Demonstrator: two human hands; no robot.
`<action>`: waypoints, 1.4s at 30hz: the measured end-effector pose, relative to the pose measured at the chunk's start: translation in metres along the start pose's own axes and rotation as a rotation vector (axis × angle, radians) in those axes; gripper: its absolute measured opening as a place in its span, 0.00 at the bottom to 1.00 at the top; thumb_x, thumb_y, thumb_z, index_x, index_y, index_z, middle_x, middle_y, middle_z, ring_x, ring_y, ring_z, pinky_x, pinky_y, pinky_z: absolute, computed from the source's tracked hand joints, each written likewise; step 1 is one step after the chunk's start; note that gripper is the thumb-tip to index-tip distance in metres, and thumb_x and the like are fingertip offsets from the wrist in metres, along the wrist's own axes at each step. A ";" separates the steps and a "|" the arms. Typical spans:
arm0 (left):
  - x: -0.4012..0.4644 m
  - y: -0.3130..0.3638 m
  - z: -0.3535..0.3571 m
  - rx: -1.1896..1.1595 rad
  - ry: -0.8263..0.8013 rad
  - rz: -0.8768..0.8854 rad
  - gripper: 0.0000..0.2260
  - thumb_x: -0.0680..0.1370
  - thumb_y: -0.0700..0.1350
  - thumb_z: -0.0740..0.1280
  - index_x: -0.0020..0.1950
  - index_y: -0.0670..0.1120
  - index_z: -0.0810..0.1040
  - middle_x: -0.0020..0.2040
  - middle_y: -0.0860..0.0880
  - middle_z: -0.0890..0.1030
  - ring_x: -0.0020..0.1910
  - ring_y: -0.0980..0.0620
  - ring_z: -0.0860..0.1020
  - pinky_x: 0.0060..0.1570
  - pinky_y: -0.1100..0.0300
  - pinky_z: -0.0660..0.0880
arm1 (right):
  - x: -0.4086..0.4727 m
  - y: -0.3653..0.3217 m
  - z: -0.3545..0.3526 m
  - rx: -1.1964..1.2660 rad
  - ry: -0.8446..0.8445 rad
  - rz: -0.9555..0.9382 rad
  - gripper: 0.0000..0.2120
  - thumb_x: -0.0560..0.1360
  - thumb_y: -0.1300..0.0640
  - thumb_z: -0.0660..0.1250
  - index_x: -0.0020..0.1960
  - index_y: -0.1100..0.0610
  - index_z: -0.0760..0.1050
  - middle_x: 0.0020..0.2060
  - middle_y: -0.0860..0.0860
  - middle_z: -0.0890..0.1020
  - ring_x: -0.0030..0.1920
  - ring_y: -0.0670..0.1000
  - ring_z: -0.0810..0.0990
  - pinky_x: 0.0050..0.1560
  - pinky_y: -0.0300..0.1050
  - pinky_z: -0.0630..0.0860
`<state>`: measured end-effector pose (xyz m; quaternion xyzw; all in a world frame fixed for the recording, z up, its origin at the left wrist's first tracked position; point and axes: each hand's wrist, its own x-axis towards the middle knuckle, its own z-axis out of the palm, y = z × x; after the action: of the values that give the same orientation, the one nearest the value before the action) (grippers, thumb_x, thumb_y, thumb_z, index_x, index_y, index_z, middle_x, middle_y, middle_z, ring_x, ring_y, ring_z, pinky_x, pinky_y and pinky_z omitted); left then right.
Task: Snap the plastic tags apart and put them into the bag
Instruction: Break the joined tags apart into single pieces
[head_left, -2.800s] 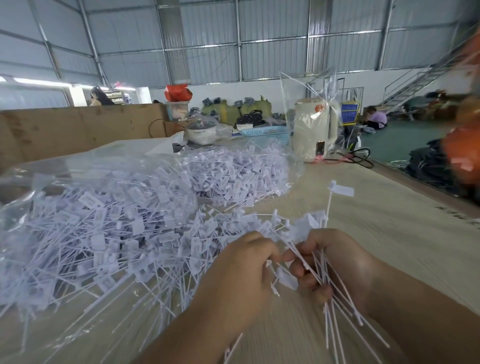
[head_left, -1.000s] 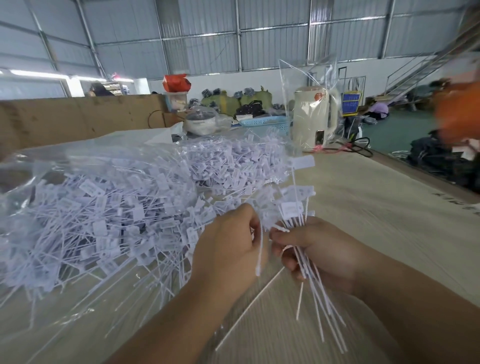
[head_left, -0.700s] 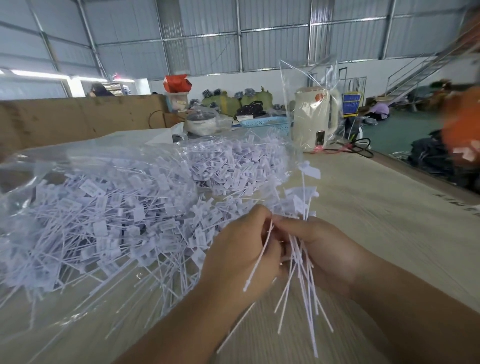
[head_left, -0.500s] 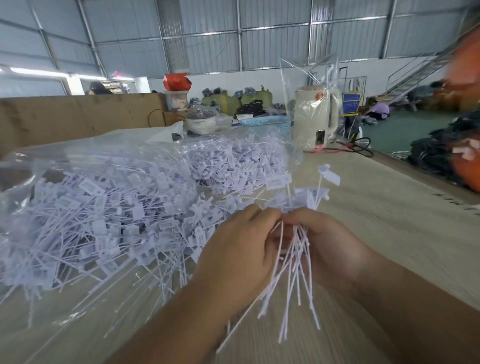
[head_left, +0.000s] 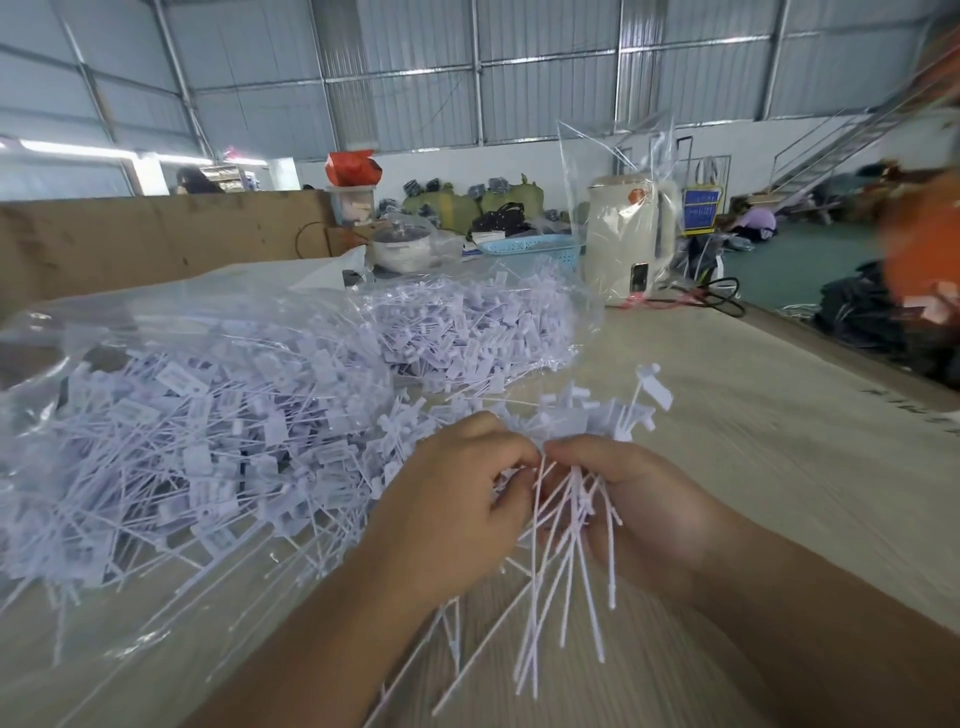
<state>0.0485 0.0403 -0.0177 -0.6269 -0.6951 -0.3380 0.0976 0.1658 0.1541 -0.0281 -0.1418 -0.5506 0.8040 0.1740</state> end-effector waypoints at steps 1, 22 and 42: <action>0.000 -0.001 0.000 0.017 -0.008 -0.007 0.06 0.77 0.43 0.67 0.50 0.50 0.83 0.44 0.57 0.76 0.43 0.59 0.76 0.44 0.55 0.76 | 0.000 0.001 0.000 0.003 -0.003 -0.002 0.09 0.70 0.57 0.65 0.41 0.61 0.81 0.33 0.55 0.79 0.32 0.51 0.78 0.36 0.45 0.74; 0.000 -0.007 0.004 0.150 0.064 -0.097 0.09 0.80 0.43 0.62 0.53 0.46 0.82 0.44 0.50 0.76 0.41 0.51 0.76 0.43 0.53 0.75 | -0.006 -0.010 -0.007 -0.027 -0.065 0.007 0.12 0.70 0.63 0.67 0.49 0.69 0.80 0.44 0.63 0.78 0.43 0.58 0.78 0.48 0.50 0.78; -0.008 -0.014 -0.019 0.053 0.075 -0.258 0.14 0.72 0.66 0.61 0.47 0.59 0.77 0.40 0.61 0.77 0.38 0.65 0.76 0.38 0.64 0.75 | -0.001 -0.007 -0.013 -0.015 0.198 0.066 0.07 0.74 0.66 0.66 0.41 0.63 0.81 0.33 0.56 0.80 0.29 0.51 0.79 0.33 0.44 0.78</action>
<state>0.0317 0.0233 -0.0126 -0.5165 -0.7745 -0.3525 0.0955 0.1731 0.1668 -0.0258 -0.2399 -0.5319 0.7872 0.1998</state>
